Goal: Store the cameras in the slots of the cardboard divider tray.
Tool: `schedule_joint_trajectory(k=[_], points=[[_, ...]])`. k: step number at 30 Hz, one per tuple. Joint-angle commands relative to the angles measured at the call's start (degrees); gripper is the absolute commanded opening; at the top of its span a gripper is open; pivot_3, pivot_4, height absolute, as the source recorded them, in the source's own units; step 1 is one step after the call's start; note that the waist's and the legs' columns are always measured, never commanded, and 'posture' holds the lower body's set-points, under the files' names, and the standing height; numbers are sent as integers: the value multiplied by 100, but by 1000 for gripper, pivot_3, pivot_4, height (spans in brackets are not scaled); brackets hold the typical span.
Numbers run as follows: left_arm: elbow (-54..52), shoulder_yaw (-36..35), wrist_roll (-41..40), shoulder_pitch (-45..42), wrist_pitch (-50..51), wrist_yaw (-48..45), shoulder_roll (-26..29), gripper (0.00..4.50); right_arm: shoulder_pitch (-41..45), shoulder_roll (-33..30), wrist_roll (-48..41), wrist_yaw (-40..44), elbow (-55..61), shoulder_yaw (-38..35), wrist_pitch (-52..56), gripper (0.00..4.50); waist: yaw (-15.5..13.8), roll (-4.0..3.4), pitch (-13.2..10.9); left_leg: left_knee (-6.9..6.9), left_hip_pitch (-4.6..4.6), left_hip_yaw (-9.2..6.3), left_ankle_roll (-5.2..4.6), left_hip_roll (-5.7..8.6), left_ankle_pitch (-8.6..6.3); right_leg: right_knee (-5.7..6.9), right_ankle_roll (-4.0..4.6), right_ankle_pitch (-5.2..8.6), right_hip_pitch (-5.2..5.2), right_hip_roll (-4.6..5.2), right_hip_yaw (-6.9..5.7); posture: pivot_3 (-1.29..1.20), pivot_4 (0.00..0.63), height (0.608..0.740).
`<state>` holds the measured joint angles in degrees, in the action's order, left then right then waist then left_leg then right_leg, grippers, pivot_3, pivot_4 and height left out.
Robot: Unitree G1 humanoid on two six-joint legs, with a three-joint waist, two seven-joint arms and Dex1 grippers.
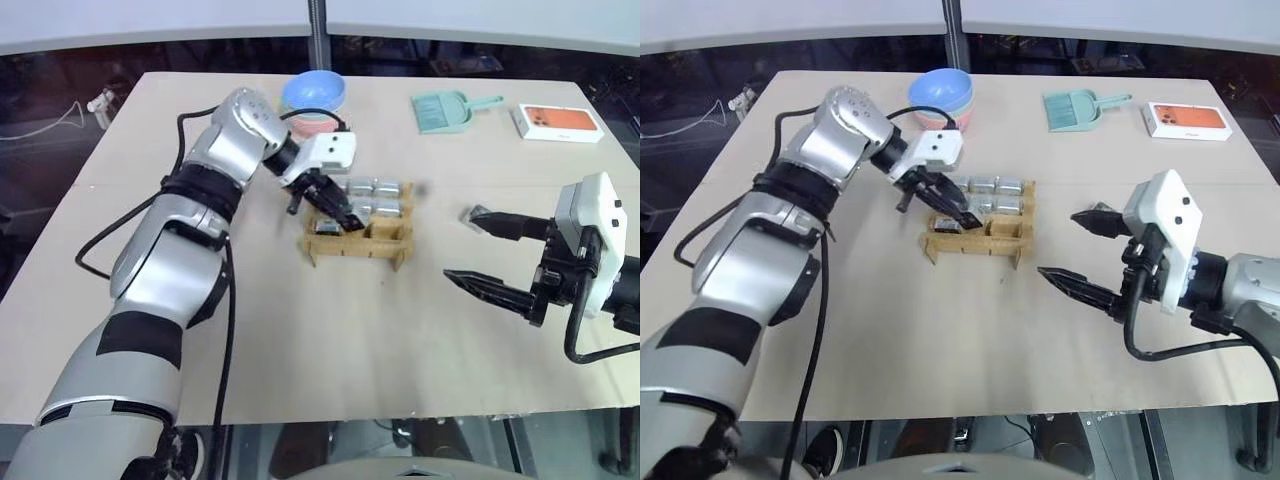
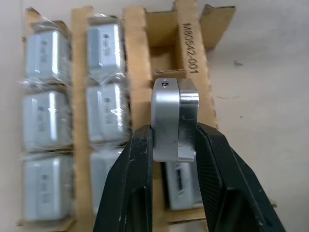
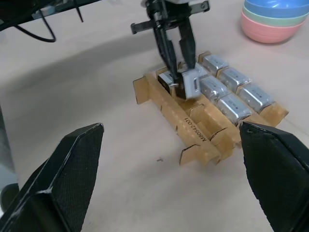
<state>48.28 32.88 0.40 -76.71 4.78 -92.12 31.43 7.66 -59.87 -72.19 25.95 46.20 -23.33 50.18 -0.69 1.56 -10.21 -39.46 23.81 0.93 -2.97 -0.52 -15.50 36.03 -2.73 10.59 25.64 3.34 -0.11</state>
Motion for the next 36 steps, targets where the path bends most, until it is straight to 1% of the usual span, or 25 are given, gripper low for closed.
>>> schedule_joint_trajectory(k=[1, 10, 13, 20, 30, 31, 32, 33, 36], points=[[-525, 262, -138, 73, 155, -38, 280, 665, 70, -8, 104, 63, 15, -29, -175, 4457, 16, 0, 0, 0, -1, -1, 0, 1, 0, 0, 0, 0, 0, 0, 3, 0, 150, 740], [-756, -27, 412, 287, 609, 161, -4, 665, 161, 58, 228, -15, 11, 93, -276, 4457, 0, -2, 5, -2, -9, 5, 0, 6, 0, 9, 0, 0, -2, -2, 6, 0, 150, 740], [-570, -121, 587, 234, 563, 320, -117, 665, 77, 36, 230, -44, 50, 18, -265, 4457, -16, -1, 6, -8, -8, 7, 0, 8, 0, 12, 0, 0, -4, -2, 5, 0, 150, 740], [-441, -162, 868, 274, 339, 282, -207, 665, 33, 40, 247, -118, 85, -29, -283, 4457, 38, -1, 6, -15, -9, 6, 0, 9, 0, 24, 0, 0, -2, -2, 10, 0, 150, 740], [-447, -255, 1025, 313, 268, 455, -337, 665, 58, 42, 214, -152, 95, -26, -302, 4457, 2, -1, 7, -19, -12, 5, 0, 8, 0, 33, 0, 0, -2, -3, 11, 0, 150, 740], [-449, -263, 1040, 315, 230, 456, -334, 1672, 62, 42, 211, -155, 95, -27, -304, 4500, -2, -1, 7, -22, -12, 5, 0, 8, 0, 36, 0, 0, -2, -3, 11, 0, 150, 740], [-445, -299, 1030, 314, 213, 475, -339, 1941, 70, 42, 207, -156, 93, -26, -307, 4500, -4, -1, 6, -26, -11, 6, 0, 8, 0, 38, 0, 0, -2, -3, 10, 0, 150, 740], [-453, -324, 1014, 317, 110, 421, -328, 2340, 74, 43, 200, -159, 93, -28, -309, 4500, -3, -1, 6, -30, -9, 6, 0, 8, 0, 40, 0, 0, -2, -3, 10, 0, 150, 740], [-499, -497, 889, 289, 218, 377, -377, 3902, 78, 44, 199, -154, 86, -21, -312, 4500, -5, 0, 6, -38, -4, 5, -1, 7, 0, 41, 0, 0, -2, -3, 9, 0, 150, 740]])
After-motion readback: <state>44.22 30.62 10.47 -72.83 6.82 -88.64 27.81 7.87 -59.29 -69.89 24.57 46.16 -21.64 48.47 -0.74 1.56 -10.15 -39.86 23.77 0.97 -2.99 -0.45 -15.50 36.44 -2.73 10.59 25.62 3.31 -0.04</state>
